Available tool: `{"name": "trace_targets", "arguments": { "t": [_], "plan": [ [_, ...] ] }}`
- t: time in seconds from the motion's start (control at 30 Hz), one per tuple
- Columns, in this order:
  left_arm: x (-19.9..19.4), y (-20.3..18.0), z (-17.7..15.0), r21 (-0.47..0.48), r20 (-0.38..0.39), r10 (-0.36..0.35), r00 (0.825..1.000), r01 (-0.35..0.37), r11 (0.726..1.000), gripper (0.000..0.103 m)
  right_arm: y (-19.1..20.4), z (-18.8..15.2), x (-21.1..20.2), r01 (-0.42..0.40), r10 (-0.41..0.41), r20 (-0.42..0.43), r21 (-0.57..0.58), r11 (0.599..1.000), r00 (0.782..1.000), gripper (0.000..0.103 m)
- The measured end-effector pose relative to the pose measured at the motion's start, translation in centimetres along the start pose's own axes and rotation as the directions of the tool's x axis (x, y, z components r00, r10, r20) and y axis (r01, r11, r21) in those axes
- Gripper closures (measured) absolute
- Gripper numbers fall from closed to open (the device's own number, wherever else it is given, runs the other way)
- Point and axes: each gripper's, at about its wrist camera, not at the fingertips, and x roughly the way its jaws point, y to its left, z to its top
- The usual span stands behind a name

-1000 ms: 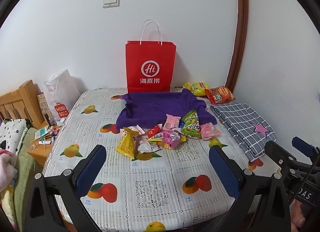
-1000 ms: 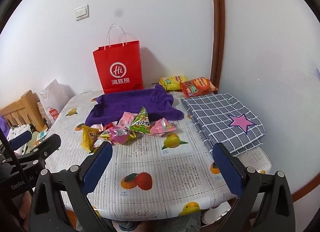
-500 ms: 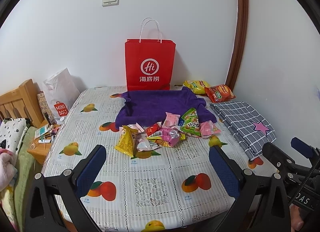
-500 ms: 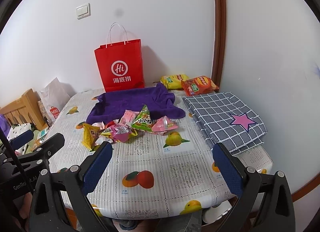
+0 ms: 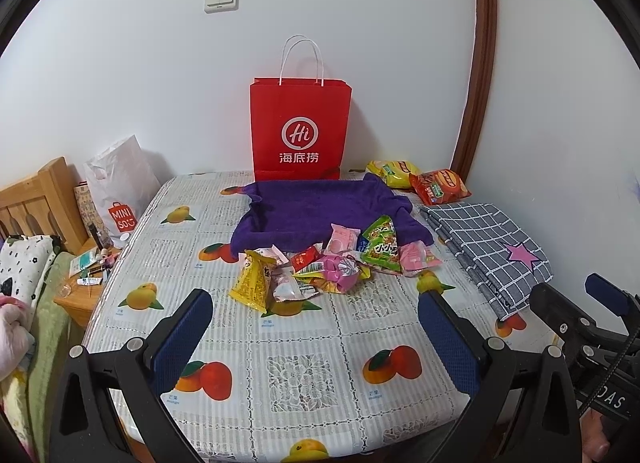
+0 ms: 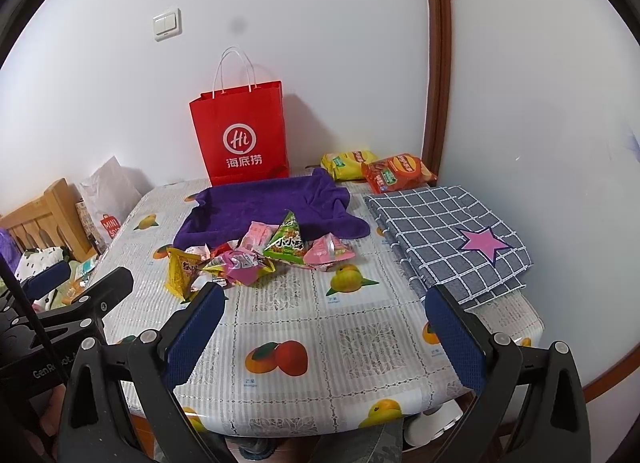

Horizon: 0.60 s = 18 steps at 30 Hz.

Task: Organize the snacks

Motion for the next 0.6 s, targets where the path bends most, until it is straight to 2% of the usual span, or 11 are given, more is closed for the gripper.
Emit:
{"name": "trace_targets", "arguments": {
  "t": [0.6],
  "plan": [
    [0.01, -0.15, -0.08, 0.001, -0.005, -0.002, 1.0, 0.002, 1.0, 0.0, 0.14, 0.05, 0.01, 0.008, -0.008, -0.003, -0.006, 1.0, 1.0, 0.003]
  ]
}}
